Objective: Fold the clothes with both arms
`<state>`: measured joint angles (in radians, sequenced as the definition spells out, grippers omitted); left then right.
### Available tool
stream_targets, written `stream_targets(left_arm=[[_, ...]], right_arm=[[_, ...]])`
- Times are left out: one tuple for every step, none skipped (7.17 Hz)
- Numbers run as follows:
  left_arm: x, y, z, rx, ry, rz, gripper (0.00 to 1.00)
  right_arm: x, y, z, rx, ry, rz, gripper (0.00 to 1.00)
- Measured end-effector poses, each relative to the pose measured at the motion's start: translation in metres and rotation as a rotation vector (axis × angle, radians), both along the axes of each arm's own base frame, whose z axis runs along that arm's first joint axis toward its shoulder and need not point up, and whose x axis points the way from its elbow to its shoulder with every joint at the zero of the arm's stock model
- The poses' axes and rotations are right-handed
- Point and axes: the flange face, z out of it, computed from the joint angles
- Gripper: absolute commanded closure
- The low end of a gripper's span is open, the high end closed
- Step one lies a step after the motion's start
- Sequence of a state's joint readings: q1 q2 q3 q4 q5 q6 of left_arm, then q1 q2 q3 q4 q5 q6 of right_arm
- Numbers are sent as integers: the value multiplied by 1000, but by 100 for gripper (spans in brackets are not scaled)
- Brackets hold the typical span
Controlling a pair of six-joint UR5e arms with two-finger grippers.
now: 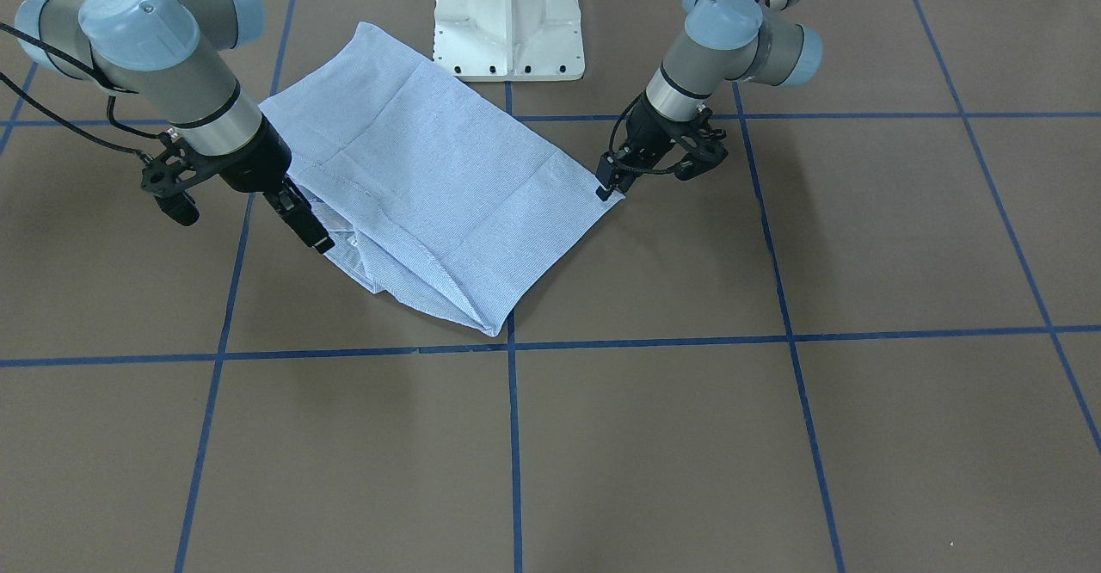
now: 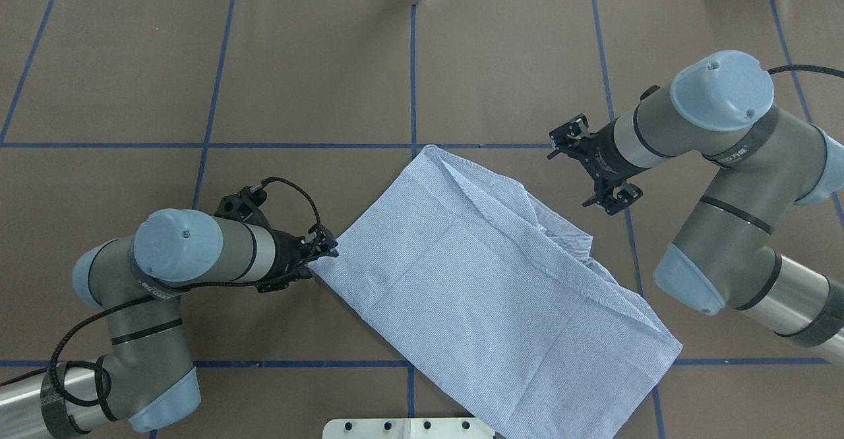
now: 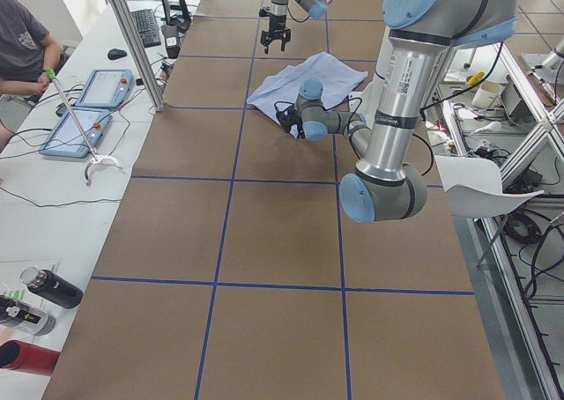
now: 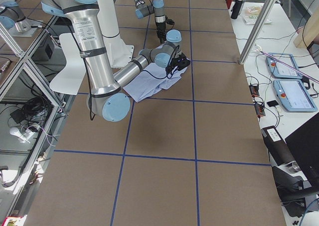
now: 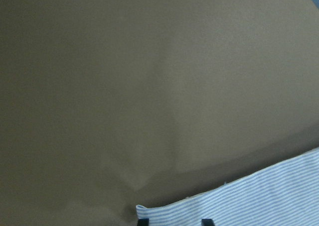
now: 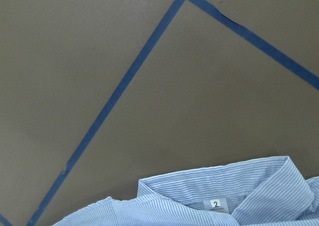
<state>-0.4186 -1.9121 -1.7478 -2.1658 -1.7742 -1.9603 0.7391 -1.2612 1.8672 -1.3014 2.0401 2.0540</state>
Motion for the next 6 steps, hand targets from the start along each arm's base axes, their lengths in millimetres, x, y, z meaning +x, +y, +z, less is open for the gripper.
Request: stream_targets(left_arm=[[3,-1,-4,-6,-10,1,39],[5,-1,-6,-8,-15,1,39],[6,-2,-6,-10,-18,1,39],[6,-2,-6,-10,-19,1,39],[6,-1,-6,-12,-22,1,39],[6,-1,-4,-17,-26,1,39]], right_arm=[[0,0,0,-3,4,0,0],[0,0,0,-5,6,0,0],[0,0,0,-6,7,0,0],[0,0,0,-6,7,0,0],[0,0,-1,-6,7,0,0],[0,0,-1,-5,6,0,0]])
